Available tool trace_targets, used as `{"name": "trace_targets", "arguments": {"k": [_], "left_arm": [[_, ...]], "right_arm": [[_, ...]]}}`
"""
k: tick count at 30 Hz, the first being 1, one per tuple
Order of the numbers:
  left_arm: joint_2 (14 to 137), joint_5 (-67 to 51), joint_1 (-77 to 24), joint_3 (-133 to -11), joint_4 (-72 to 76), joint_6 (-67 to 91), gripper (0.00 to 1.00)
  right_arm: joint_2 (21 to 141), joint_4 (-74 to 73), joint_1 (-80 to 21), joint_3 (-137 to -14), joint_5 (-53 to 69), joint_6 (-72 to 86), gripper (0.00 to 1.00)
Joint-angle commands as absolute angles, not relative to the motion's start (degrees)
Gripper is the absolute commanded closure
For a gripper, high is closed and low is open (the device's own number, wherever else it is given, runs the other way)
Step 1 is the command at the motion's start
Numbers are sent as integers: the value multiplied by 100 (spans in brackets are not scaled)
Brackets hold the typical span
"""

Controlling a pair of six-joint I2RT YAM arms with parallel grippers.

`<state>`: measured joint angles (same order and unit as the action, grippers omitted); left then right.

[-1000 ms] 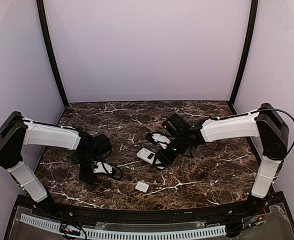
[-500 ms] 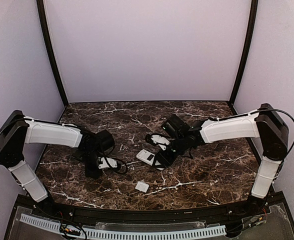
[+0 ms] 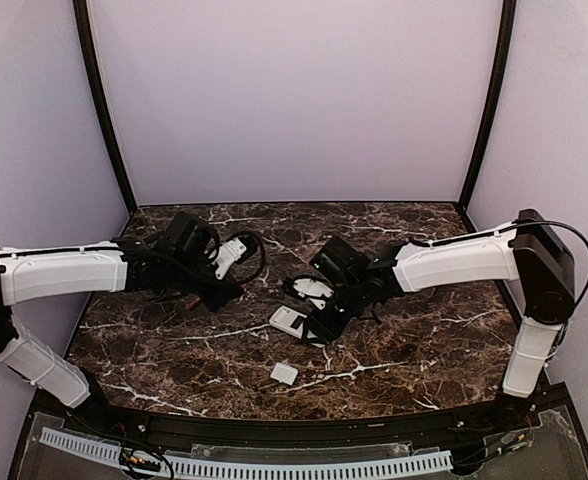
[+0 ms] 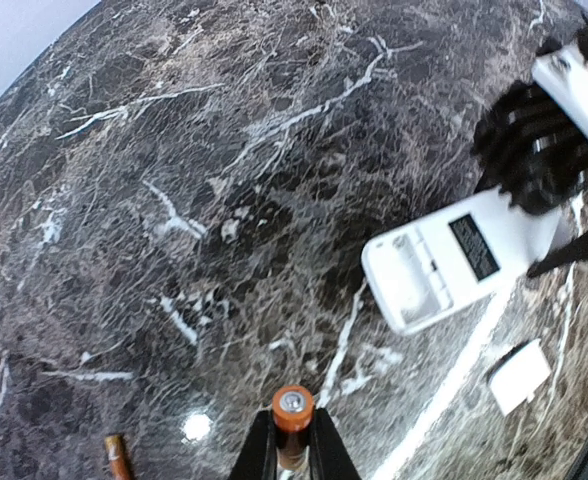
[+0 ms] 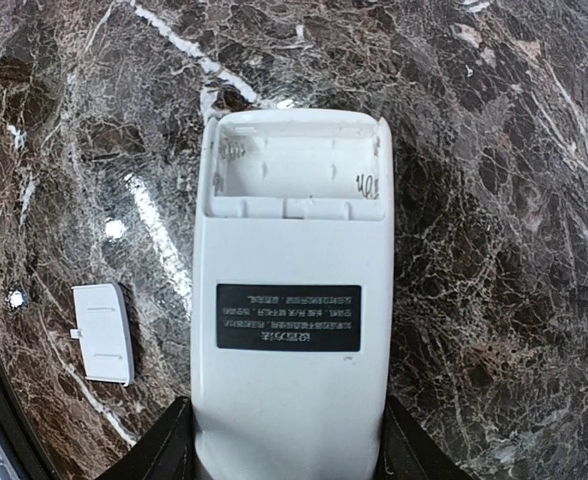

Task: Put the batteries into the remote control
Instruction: Pick up the battery from the center of the board, then place the battery in the battery compartment.

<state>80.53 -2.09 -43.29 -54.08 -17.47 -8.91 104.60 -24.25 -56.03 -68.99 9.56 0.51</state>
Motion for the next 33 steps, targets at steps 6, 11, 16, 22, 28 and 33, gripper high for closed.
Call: {"name": "trace_targets", "arguments": {"k": [6,11,16,22,28,33], "left_arm": [[8657,-1067,-4421,-4776,688,793,100],[8843,-1284,-4576,-4408,1680,814,100],[9111,-1342,-4709,-4380,1972,730,100],[9364,-1363,-4812,-4385,2159,611,100],[9480,-1255,-4843,-4281,2285,535,100],[9551,-1243,-4847,-4148,2475,579,100]], "right_arm": [[10689,-2861,-5910,-7375,339,26,100],[10696,-2980,-5964,-7488,190,26,100],[10786,-3164,-6108,-7672,-140,-176,100],[10919,-3460,-6262,-7845,-583,-280,100],[10944,-3533,-6358,-7865,-894,-302,100],[10862,-3415,-6373,-7773,-883,-310,100]]}}
